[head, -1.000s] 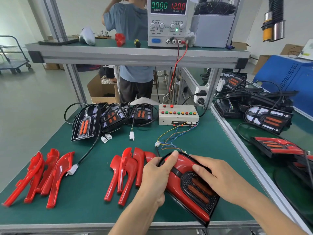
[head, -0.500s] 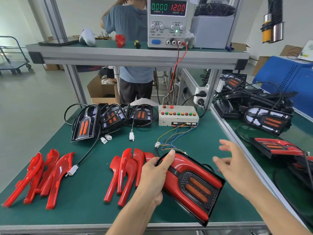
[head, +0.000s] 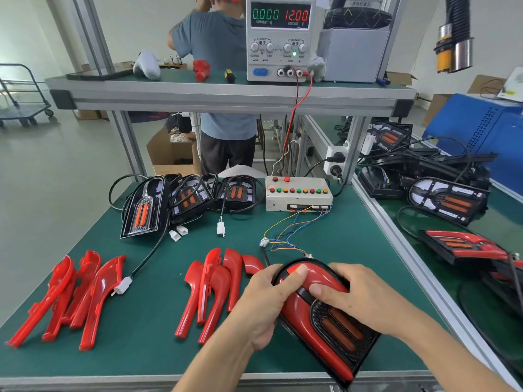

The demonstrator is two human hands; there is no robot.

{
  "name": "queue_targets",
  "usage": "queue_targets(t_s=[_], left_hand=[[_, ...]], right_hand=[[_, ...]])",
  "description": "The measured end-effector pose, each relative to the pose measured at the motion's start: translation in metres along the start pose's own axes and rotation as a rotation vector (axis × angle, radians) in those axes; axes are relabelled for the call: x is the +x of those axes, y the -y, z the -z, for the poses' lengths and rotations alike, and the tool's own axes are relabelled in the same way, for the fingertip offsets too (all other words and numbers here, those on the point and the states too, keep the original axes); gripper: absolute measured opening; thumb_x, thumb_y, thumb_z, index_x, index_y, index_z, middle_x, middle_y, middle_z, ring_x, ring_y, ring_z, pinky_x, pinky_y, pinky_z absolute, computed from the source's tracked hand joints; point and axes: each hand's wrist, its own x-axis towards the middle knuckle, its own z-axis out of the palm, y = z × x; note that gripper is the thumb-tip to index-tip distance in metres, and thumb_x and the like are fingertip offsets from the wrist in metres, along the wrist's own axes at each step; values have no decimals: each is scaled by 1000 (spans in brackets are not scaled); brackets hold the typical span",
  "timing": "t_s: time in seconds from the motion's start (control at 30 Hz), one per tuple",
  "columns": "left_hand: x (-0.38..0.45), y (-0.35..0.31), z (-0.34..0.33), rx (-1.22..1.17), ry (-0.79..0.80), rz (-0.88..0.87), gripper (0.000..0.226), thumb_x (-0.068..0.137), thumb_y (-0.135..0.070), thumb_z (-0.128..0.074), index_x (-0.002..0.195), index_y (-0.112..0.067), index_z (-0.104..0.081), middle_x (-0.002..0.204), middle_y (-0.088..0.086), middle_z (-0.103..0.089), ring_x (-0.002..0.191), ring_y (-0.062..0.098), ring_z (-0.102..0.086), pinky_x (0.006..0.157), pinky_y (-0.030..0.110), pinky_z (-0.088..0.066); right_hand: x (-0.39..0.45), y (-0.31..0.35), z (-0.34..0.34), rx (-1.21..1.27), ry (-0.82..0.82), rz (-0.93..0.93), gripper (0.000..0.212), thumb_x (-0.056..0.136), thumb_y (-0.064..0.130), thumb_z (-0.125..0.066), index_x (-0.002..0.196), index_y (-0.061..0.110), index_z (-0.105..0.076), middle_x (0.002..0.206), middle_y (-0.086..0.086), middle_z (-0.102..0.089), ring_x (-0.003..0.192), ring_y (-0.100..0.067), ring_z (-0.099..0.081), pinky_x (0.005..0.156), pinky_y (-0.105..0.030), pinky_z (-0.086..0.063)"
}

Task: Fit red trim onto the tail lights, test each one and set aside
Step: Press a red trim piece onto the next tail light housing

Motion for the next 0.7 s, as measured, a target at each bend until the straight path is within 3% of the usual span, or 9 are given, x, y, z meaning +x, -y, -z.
queue_targets(t_s=[0.1,0.27,0.47,0.6,0.7], left_hand=[[0,-1,2,-2,43,-13,48,81,-33,-77,118,-4,-69,115,19,-74,107,32,-71,98,44,-55],[2,-1,0,-79,10,-47,41,82,-23,-77,114,0,-70,114,25,-72,97,31,-71,90,41,-58],[1,0,-1,-58,-11,-57,41,80,-23,-79,114,-2,-71,113,23,-73,103,33,-70,98,45,-53],[0,-2,1,-80,23,16,48,85,-32,-78,120,-1,-69,121,25,-70,119,43,-64,109,52,-45],[1,-3,-2,-105,-11,33,47,89,-36,-74,115,3,-69,122,31,-66,105,37,-68,101,45,-48]], right_hand=[[-1,-3,0,68,10,13,52,78,79,-65,82,27,-65,77,4,-69,65,-6,-61,67,-31,-51],[-2,-1,-3,123,-51,54,35,80,71,-71,78,37,-63,65,13,-63,56,0,-54,57,-17,-43],[0,-4,-4,151,8,38,59,81,88,-47,83,31,-64,75,10,-66,66,-5,-59,68,-30,-50],[2,-3,-5,173,9,24,47,86,83,-46,87,41,-67,76,18,-69,68,2,-62,68,-22,-46],[4,-1,-6,178,14,16,40,89,76,-48,81,41,-65,70,20,-63,64,3,-56,65,-20,-41]])
